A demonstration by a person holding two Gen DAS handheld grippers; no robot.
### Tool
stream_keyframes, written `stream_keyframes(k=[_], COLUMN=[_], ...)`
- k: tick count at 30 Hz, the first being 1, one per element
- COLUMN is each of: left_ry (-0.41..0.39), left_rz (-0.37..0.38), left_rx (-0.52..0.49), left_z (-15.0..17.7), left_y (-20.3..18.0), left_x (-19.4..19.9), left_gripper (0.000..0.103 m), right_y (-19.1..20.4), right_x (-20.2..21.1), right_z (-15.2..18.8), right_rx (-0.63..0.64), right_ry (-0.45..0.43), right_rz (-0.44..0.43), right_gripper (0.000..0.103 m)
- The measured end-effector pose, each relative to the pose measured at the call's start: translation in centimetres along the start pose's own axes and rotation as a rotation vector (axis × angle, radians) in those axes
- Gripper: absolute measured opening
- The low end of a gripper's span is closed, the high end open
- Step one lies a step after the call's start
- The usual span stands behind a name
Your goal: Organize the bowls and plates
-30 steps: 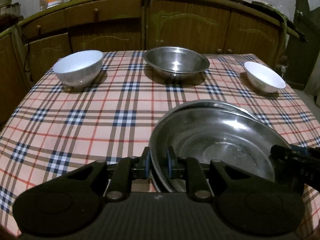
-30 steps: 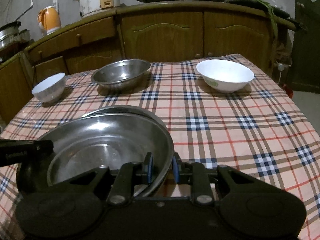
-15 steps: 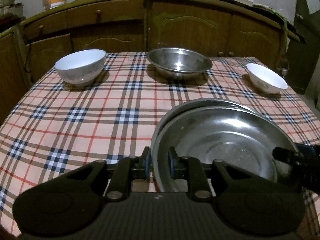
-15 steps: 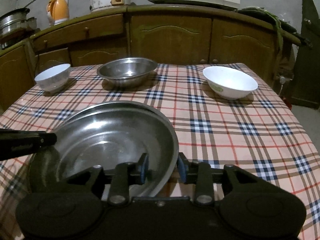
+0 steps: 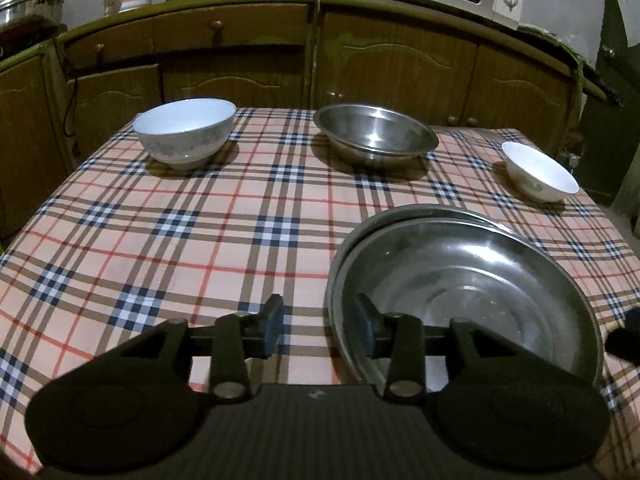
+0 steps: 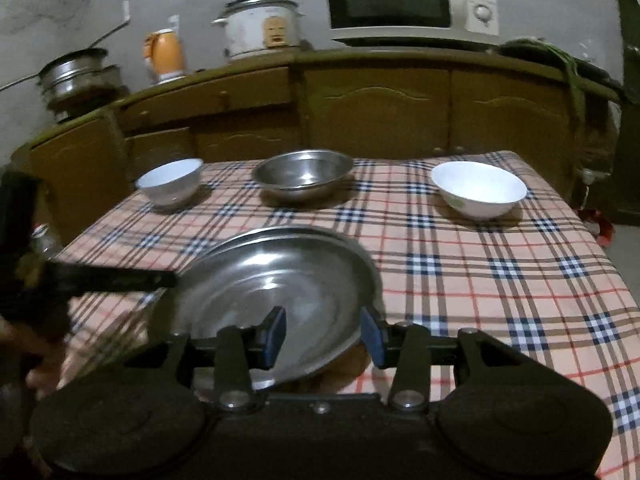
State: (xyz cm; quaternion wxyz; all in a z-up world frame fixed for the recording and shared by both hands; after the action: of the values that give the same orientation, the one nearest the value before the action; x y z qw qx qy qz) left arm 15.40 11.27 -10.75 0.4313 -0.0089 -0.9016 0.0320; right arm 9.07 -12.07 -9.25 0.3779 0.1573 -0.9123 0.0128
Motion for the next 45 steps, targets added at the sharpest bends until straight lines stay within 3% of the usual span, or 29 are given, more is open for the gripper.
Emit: stream_keyframes(k=[4, 11, 16, 20, 32, 34, 35, 36, 37, 45], left_ry=[0.005, 0.009, 0.014, 0.023, 0.083, 0.083, 0.082, 0.082, 0.084, 0.094], left_rz=[0.0, -0.001, -0.002, 0.0, 0.02, 0.029, 0.037, 0.048, 0.06, 0.035], left_rx=[-0.002, 0.001, -0.005, 0.0, -0.011, -0.019, -0.03, -0.042, -0.056, -0.056], left_z=[0.1, 0.3, 0.4, 0.3, -0.5, -0.8, -1.0, -1.1, -1.2, -1.3], left_y=[-0.1, -0.2, -0.3, -0.1, 0.1, -0.1, -0.2, -0.5, -0.7, -1.0], left_x=[0.1, 0.0, -0.2, -0.7, -3.4, -3.8, -3.9, -3.9, -4.0, -3.7], left_gripper=[0.041, 0.043, 0.047, 0.051, 0.053, 0.049, 0.046, 0.037, 0.03, 0.027], right_y=[1.1, 1.9, 1.1, -0.2, -3.9, -4.0, -3.9, -3.9, -3.9, -3.9], right_x=[0.2, -2.5, -3.6, -4.1, -9.3, -9.7, -9.9, -10.1, -10.2, -9.7], right_z=[1.0, 1.7, 1.2, 0.1, -2.0, -2.1, -2.3, -2.5, -2.6, -2.8], right_rx=[0.045, 0.082, 0.058, 0.002, -0.222, -0.228, -0.227, -0.227, -0.231, -0.239], right_ry=[0.033, 0.08, 0.063, 0.043, 0.133, 0.128, 0.128, 0.13, 0.134, 0.137], right_rz=[-0.031, 0.015, 0.05, 0.063, -0.02, -0.03, -0.029, -0.033, -0.033, -0.031], right_gripper=[0.052, 0.052, 0.052, 0.069, 0.069, 0.067, 0.058, 0.039, 0.038, 0.03])
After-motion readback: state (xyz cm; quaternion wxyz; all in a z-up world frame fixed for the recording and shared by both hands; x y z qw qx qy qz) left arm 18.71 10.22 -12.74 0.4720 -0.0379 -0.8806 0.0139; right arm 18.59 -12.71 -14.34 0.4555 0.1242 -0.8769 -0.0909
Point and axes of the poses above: each gripper's, at about its wrist camera, not at the fingertips, and x roughly against the way its jaws point, y to its left, z to its underside, the point moved 1 cm from there along -x, roughly the way its jaws point, and after that the axes turned 11 degrees about y, right-handed, at the moved point
